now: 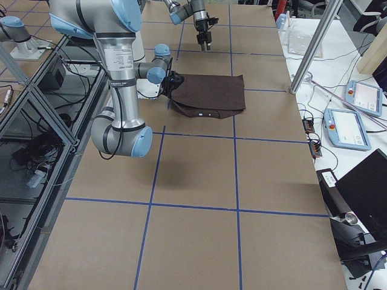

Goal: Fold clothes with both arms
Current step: 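Grasp the shirt's edge nearest the robot with both grippers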

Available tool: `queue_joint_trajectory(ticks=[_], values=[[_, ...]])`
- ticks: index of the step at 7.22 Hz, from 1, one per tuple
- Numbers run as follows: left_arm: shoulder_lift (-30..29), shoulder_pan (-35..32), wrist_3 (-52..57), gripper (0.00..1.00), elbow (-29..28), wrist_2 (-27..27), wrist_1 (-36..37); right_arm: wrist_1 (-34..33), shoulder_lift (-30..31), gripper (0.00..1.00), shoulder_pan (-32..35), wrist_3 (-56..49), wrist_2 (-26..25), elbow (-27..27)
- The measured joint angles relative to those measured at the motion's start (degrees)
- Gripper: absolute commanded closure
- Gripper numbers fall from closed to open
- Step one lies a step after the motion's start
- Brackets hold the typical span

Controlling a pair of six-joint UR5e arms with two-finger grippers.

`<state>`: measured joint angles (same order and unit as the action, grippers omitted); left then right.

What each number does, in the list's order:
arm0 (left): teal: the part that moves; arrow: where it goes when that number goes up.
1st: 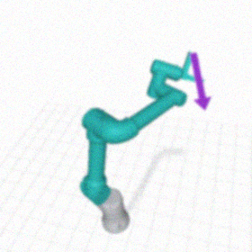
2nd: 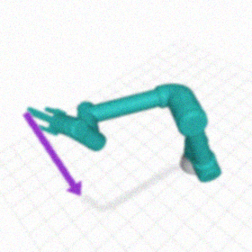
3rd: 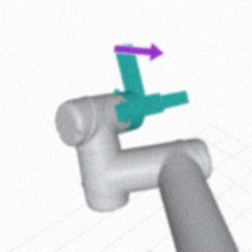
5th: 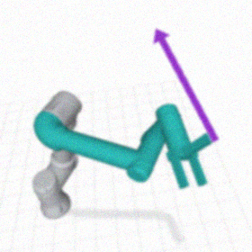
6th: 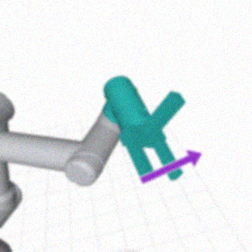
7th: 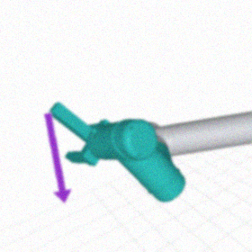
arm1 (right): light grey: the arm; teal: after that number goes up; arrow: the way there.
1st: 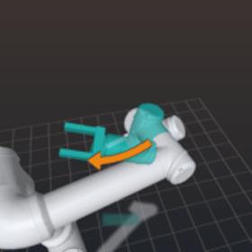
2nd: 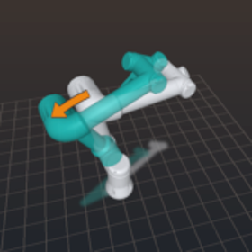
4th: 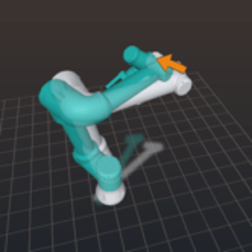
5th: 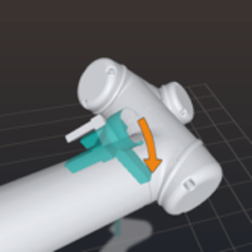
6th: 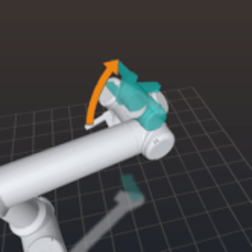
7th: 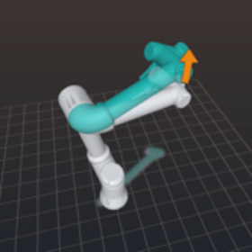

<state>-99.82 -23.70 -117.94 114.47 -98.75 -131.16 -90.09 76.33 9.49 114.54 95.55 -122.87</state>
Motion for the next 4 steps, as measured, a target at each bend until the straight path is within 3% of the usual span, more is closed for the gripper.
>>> queue_joint_trajectory(ticks=[2, 4], values=[[-0.59, 12.34, -5.77, 0.26, 0.8, 8.94, 6.09, 0.0, 0.2, 1.0, -0.3, 0.07, 0.0, -0.31], [-5.43, 16.63, -7.54, 0.28, -1.84, 10.02, 11.2, 0.0, 0.22, 1.0, -0.39, 0.07, 0.06, -0.31]])
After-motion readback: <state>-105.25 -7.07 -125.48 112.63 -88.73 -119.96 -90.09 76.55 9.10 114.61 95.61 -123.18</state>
